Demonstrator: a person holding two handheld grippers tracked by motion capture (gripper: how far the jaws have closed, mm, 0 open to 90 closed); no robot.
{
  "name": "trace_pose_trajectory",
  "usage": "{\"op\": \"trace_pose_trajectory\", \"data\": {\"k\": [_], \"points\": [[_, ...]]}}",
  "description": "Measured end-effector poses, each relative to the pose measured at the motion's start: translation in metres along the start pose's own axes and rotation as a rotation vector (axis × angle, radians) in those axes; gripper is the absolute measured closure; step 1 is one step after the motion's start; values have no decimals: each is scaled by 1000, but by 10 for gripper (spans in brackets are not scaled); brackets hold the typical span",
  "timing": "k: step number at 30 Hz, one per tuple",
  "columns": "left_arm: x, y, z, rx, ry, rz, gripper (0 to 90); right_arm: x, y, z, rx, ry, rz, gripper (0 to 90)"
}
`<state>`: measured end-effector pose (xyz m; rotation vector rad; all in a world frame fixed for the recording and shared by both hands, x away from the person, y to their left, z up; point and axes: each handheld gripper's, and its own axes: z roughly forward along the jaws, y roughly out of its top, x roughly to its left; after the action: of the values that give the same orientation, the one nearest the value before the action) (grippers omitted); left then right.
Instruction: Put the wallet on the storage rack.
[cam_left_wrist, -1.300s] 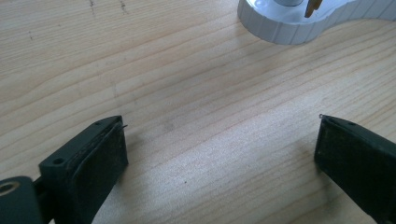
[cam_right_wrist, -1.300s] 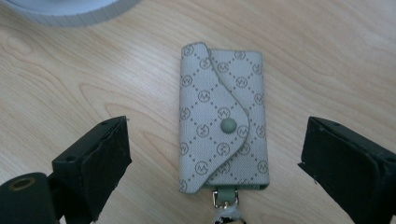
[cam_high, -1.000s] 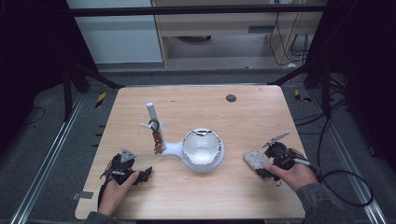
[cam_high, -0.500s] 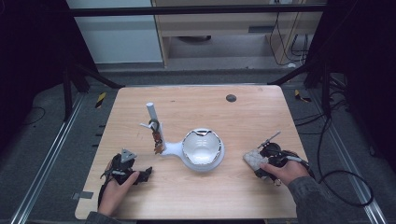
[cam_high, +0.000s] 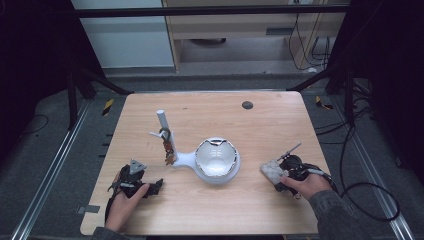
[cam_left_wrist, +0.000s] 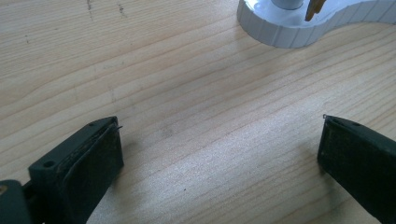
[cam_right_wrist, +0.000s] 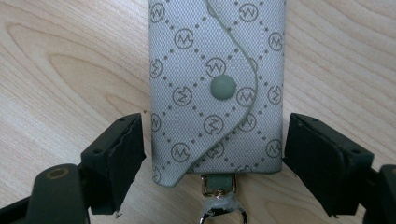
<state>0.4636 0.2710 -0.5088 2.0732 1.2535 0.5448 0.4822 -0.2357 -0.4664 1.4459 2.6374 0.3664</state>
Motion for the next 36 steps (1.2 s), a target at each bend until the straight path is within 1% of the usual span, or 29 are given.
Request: {"op": "trace_pose_trajectory", "data": {"k": [4, 5, 11, 17, 19, 21, 23, 25, 27, 29, 31, 33, 36], "points": [[0, 0, 0, -1, -1, 0, 0, 0, -1, 1, 7, -6, 2, 212], [0, 0, 0, -2, -1, 0, 0, 0, -1, 2, 9, -1, -3, 215], [0, 0, 0, -1, -1, 0, 0, 1, 0, 3, 17, -11, -4, 267], [0, 0, 0, -2, -2, 1, 0, 0, 1, 0, 21, -11, -19, 303], [0, 0, 0, -2, -2, 1, 0, 0, 0, -4, 22, -7, -36, 307], [0, 0, 0, -3, -2, 0, 0, 1, 0, -11, 16, -3, -47, 309], [0, 0, 0, -2, -2, 1, 0, 2, 1, -20, 4, -11, -73, 310], [0, 0, 0, -2, -2, 0, 0, 4, 1, -29, -5, -10, -94, 310], [0, 0, 0, -2, -1, 0, 0, 6, 2, -39, -12, -18, -130, 311], [0, 0, 0, -1, -1, 0, 0, 10, 3, -49, -16, -24, -139, 311], [0, 0, 0, -1, -1, 0, 0, 11, 5, -58, -23, -28, -173, 312], [0, 0, 0, -1, -1, 0, 0, 13, 7, -67, -27, -38, -196, 313], [0, 0, 0, -2, -1, 0, 0, 17, 10, -79, -40, -40, -231, 314]]}}
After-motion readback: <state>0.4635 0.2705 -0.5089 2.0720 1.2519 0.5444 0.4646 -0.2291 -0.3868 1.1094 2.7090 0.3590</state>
